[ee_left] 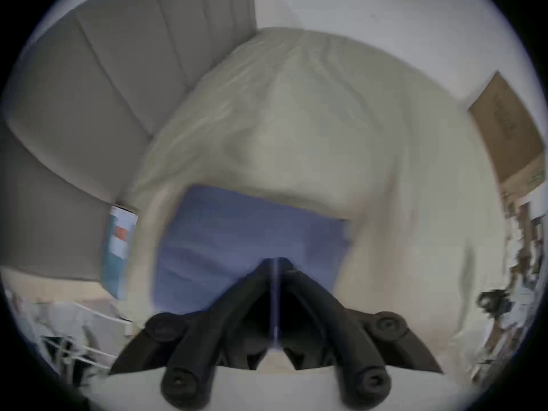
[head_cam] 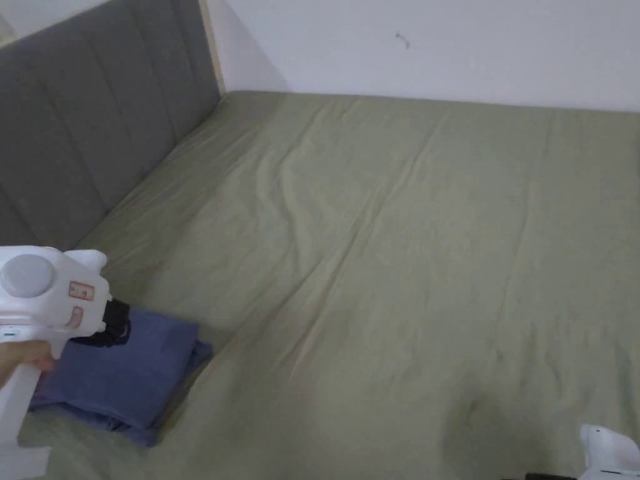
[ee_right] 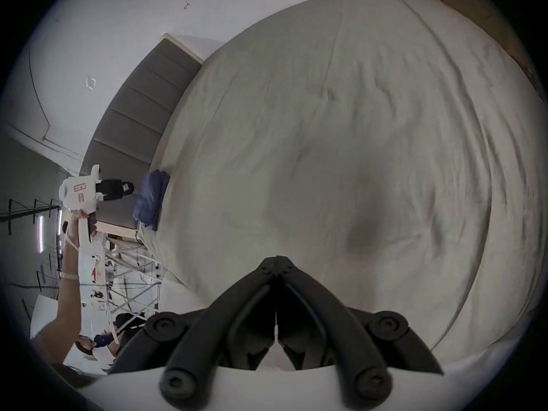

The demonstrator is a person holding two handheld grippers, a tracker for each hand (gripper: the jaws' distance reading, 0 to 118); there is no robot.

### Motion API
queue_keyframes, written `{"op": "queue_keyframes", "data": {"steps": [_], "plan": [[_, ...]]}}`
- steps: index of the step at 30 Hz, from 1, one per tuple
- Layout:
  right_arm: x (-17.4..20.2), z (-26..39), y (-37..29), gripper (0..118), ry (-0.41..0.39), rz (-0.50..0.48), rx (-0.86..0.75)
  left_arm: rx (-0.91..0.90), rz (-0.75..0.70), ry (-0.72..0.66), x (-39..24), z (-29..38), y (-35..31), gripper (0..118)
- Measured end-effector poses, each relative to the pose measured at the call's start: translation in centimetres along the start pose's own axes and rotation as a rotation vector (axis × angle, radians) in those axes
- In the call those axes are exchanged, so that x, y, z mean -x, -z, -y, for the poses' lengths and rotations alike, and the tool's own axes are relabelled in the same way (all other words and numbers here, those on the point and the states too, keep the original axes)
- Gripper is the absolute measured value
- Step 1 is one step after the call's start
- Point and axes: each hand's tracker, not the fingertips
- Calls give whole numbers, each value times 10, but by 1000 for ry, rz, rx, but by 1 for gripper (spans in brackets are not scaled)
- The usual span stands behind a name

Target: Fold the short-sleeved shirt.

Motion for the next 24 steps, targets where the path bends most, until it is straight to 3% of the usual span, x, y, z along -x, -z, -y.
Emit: {"op": "queue_keyframes", "data": {"steps": [4, 6, 11, 16, 20, 22, 24], "plan": [[-10, 6, -9, 0, 0, 6, -15, -74, 30, -42, -59, 35, -17, 0], [-13, 9, -17, 0, -6, 3, -29, -70, 88, 3, -80, 50, -15, 0], [-20, 13, -45, 0, -48, 33, -131, -171, 45, 124, -154, 81, -47, 0], [-7, 8, -85, 0, -119, 170, -312, -309, 49, 205, -216, 100, -82, 0], [17, 2, -120, 0, -174, 268, -526, -481, -62, 280, -259, 108, -101, 0], [34, -1, -136, 0, -240, 376, -635, -561, -68, 276, -284, 116, -113, 0], [47, -2, -153, 0, -234, 410, -767, -619, -20, 257, -299, 119, -128, 0]]}}
